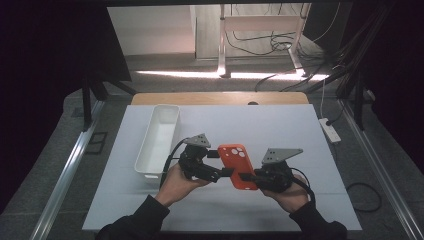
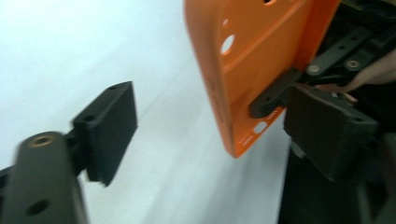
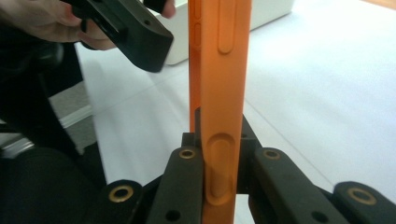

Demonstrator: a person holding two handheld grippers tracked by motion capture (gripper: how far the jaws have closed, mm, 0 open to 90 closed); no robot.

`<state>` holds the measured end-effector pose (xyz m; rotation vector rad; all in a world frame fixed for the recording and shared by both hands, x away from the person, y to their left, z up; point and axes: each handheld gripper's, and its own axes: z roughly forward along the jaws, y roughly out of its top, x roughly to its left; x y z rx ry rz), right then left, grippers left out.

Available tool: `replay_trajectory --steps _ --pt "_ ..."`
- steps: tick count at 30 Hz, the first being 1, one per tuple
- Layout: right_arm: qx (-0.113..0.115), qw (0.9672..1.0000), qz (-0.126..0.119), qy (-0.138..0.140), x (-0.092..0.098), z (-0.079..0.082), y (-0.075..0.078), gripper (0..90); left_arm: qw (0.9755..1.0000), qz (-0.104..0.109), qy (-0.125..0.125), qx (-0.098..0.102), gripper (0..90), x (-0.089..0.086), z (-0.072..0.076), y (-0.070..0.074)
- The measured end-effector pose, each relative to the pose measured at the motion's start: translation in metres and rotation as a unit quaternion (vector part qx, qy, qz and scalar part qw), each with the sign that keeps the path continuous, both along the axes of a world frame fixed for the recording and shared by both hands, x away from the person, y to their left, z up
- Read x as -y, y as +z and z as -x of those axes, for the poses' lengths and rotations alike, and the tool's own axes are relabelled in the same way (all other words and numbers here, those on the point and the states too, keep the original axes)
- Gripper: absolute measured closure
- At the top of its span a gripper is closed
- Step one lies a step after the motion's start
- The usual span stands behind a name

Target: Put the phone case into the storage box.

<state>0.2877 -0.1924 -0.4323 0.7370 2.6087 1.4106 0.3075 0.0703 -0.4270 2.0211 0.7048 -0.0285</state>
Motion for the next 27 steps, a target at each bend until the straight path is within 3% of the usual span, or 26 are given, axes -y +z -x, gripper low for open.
replay_trajectory --steps 6,11,17,27 --pt "0.016 0.9993 0.006 -0.032 0.0009 0.0001 -0.0003 84.9 0.9994 -0.021 0.028 0.005 7.1 -0.0016 -0.001 -0.0014" --pt "0.025 0.9984 0.011 -0.05 -0.0001 0.0013 -0.0009 84.9 0.9987 -0.032 0.039 0.011 9.8 -0.0018 -0.0005 -0.0017" --pt "0.026 0.998 0.013 -0.056 -0.0031 0.0023 -0.0024 84.9 0.9983 -0.039 0.037 0.024 25.9 -0.0015 0.0026 0.0007" --pt "0.032 0.9977 0.022 -0.056 -0.0066 0.0044 -0.0033 84.9 0.9992 -0.023 0.033 -0.001 56.9 -0.0025 0.0025 0.0016"
